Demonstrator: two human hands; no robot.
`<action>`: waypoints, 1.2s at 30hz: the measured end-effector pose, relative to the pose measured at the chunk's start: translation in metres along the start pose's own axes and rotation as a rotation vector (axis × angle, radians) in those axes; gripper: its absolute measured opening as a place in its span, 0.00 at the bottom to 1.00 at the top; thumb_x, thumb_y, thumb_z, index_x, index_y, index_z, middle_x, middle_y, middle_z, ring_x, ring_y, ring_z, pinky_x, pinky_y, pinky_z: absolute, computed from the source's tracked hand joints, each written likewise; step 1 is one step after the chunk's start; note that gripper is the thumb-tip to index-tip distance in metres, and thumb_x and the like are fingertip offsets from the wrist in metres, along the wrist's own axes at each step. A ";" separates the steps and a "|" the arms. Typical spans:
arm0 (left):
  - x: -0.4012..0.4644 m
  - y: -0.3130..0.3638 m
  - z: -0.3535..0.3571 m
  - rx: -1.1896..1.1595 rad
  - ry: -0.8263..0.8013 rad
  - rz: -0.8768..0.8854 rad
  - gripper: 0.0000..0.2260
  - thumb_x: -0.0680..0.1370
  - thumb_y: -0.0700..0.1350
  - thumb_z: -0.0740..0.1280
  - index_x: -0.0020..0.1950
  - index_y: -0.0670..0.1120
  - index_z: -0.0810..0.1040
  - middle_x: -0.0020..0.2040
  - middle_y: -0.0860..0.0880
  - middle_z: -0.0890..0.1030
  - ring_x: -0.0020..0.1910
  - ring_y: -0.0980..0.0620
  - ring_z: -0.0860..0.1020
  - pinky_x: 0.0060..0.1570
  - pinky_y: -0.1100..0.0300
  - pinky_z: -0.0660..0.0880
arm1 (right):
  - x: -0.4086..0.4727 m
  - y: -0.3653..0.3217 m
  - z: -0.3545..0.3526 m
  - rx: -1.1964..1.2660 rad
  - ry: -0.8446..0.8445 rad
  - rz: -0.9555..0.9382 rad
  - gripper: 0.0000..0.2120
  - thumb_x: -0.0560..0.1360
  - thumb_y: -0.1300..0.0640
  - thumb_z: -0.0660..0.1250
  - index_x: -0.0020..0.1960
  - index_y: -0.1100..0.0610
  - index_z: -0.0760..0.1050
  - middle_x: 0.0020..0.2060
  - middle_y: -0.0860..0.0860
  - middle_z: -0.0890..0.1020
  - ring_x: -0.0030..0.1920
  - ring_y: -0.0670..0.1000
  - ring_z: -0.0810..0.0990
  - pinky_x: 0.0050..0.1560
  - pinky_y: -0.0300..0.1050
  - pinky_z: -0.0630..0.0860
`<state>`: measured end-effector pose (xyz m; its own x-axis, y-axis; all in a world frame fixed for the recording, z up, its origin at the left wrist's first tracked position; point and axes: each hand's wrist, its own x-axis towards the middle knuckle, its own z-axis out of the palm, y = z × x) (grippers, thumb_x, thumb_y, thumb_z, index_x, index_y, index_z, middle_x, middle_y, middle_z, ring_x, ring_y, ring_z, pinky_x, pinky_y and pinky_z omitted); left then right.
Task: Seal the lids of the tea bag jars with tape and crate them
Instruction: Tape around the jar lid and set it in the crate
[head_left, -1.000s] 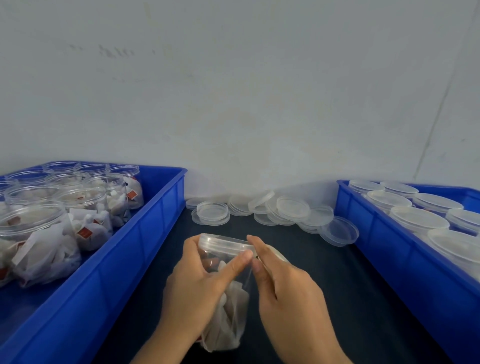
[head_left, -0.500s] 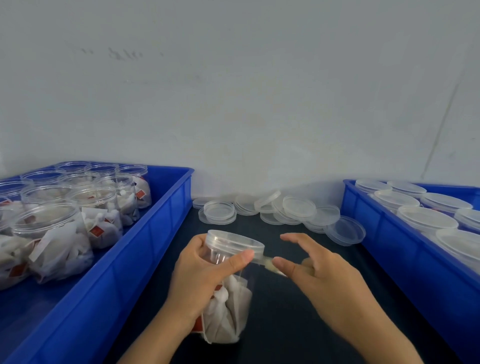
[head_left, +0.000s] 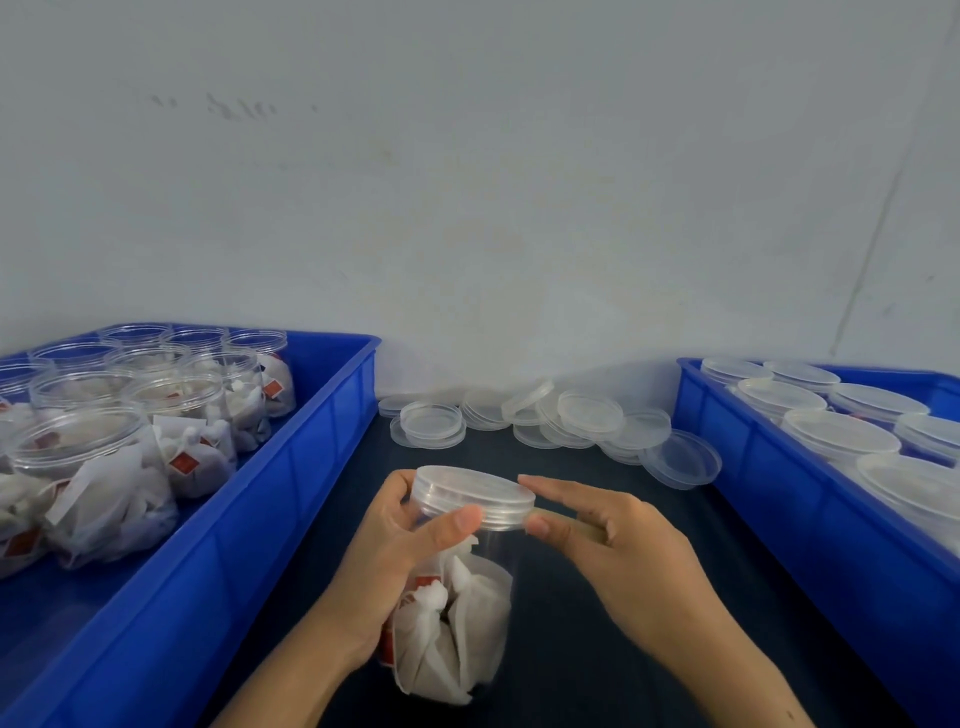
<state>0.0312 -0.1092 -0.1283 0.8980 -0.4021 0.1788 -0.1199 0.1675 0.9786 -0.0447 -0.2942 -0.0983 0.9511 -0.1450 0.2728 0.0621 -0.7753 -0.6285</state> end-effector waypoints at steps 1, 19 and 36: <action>0.000 0.000 0.000 0.007 -0.004 0.000 0.47 0.46 0.66 0.80 0.60 0.47 0.73 0.50 0.52 0.85 0.49 0.54 0.84 0.40 0.65 0.79 | 0.000 -0.001 0.001 -0.006 0.008 -0.004 0.17 0.73 0.33 0.60 0.62 0.23 0.66 0.53 0.24 0.75 0.54 0.31 0.74 0.50 0.28 0.67; -0.003 0.004 0.014 0.242 0.320 0.024 0.32 0.49 0.66 0.74 0.50 0.57 0.75 0.43 0.62 0.83 0.41 0.69 0.79 0.38 0.68 0.72 | -0.012 -0.016 0.021 -0.145 0.024 -0.065 0.22 0.81 0.41 0.48 0.75 0.33 0.51 0.33 0.43 0.73 0.33 0.42 0.72 0.39 0.35 0.71; -0.004 0.013 0.001 -0.015 0.074 -0.028 0.42 0.43 0.63 0.82 0.53 0.49 0.82 0.48 0.48 0.86 0.47 0.50 0.84 0.47 0.54 0.78 | -0.007 -0.002 -0.009 -0.066 -0.035 -0.002 0.17 0.77 0.36 0.54 0.66 0.28 0.61 0.38 0.40 0.76 0.45 0.42 0.76 0.49 0.38 0.74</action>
<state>0.0251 -0.1063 -0.1162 0.9298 -0.3393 0.1426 -0.0883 0.1704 0.9814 -0.0540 -0.2972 -0.0917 0.9611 -0.1225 0.2474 0.0450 -0.8147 -0.5781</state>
